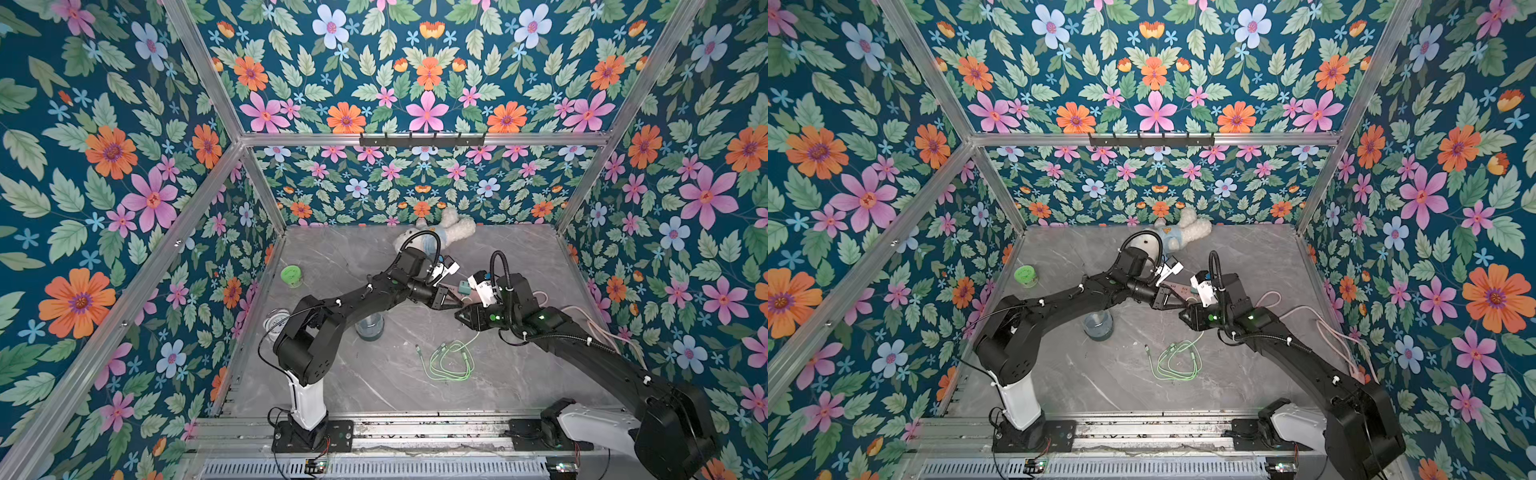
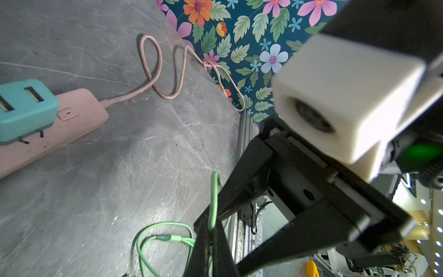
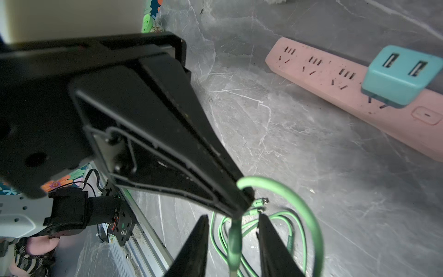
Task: Charge the cordless meat grinders
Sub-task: Pick up the charging cable from the center of the board.
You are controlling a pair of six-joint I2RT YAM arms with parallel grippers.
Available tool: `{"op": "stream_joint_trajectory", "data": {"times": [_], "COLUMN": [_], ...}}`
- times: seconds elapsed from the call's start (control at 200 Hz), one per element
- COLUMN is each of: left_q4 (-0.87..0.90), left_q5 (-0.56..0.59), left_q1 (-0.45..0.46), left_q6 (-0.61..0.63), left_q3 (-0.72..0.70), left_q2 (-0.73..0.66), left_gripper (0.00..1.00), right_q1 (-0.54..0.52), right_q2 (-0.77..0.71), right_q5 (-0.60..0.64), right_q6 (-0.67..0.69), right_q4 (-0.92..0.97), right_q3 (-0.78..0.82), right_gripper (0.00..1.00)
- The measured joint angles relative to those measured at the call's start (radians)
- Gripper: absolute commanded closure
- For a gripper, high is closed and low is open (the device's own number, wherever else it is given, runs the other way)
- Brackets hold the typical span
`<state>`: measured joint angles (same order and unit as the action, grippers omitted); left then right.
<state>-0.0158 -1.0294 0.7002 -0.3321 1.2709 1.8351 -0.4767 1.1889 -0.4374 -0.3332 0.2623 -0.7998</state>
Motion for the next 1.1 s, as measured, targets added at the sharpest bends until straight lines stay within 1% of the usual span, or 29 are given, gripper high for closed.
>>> {"op": "stream_joint_trajectory", "data": {"times": [0.23, 0.32, 0.44, 0.58, 0.89, 1.04, 1.1], "left_q4": [0.024, 0.032, 0.039, 0.040, 0.043, 0.059, 0.076], "left_q5": [0.004, 0.004, 0.001, -0.005, -0.010, -0.005, -0.002], "left_q1": [0.000, 0.000, 0.000, 0.002, 0.008, 0.007, 0.008], "left_q6": [0.039, 0.052, 0.068, 0.075, 0.081, 0.110, 0.127], "left_q3": [0.000, -0.001, -0.001, -0.002, -0.007, -0.003, 0.003], "left_q2": [-0.007, -0.012, -0.018, -0.021, -0.021, -0.021, -0.021], "left_gripper": [1.00, 1.00, 1.00, 1.00, 1.00, 1.00, 1.00], "right_q1": [0.005, 0.012, 0.016, 0.022, 0.030, 0.032, 0.032], "right_q2": [0.009, 0.009, 0.011, 0.020, 0.035, 0.049, 0.057], "right_q5": [-0.001, -0.008, -0.016, -0.032, -0.059, -0.067, -0.076], "right_q6": [0.004, 0.003, 0.003, 0.000, -0.006, -0.004, -0.003], "right_q4": [0.050, 0.061, 0.063, 0.052, 0.033, 0.054, 0.061], "right_q3": [-0.018, -0.019, -0.021, -0.020, -0.028, -0.042, -0.047], "right_gripper": [0.74, 0.72, 0.68, 0.68, 0.72, 0.73, 0.75]}}
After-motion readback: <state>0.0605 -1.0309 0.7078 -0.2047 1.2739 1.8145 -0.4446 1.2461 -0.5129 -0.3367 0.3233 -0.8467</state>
